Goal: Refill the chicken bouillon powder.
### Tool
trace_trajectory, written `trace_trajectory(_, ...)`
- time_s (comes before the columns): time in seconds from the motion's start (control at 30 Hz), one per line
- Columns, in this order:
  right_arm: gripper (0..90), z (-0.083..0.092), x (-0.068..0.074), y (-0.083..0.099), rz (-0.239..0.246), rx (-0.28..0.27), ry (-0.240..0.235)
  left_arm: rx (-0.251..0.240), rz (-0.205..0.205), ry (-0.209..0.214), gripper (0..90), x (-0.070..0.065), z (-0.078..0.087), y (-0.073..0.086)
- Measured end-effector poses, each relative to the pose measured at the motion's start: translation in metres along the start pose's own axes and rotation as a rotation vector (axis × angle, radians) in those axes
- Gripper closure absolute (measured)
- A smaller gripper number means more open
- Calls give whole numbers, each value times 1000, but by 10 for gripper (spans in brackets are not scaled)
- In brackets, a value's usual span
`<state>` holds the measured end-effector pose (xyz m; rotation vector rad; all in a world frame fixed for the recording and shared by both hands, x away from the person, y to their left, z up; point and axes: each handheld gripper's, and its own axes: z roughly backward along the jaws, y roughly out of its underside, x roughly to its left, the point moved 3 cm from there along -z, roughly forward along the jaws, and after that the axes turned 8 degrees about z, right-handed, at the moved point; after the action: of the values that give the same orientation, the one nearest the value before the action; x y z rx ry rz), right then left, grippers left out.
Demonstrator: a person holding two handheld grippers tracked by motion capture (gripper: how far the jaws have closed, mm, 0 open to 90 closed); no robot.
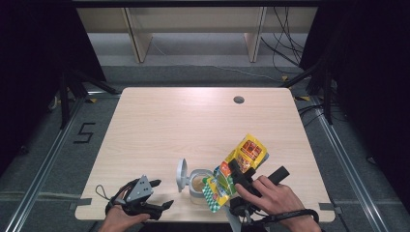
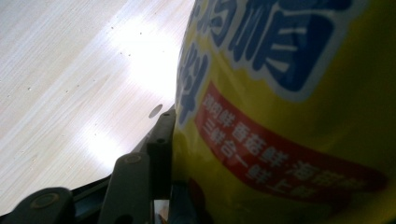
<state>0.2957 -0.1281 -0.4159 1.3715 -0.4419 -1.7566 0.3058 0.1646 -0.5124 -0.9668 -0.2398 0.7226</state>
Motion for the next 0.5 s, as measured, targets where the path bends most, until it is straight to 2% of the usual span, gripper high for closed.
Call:
trace_trajectory(0.13, 542, 0, -1, 0, 11, 1, 10, -2, 1, 0, 186, 0, 0, 0)
trace_trajectory(0.27, 542, 1, 0, 1, -1, 12, 23, 8, -8, -8, 186, 1, 1, 0)
trace_trajectory(0.3, 542, 1, 0, 1, -5, 7, 5, 8, -8, -8, 186, 1, 1, 0)
trace_trajectory(0.4, 542, 1, 0, 0, -3, 5, 13, 9, -12, -9, 186, 1, 1, 0)
trace_trajectory(0.5, 542, 0, -2, 1, 18, 2, 12, -4, 5, 3, 186, 0, 0, 0)
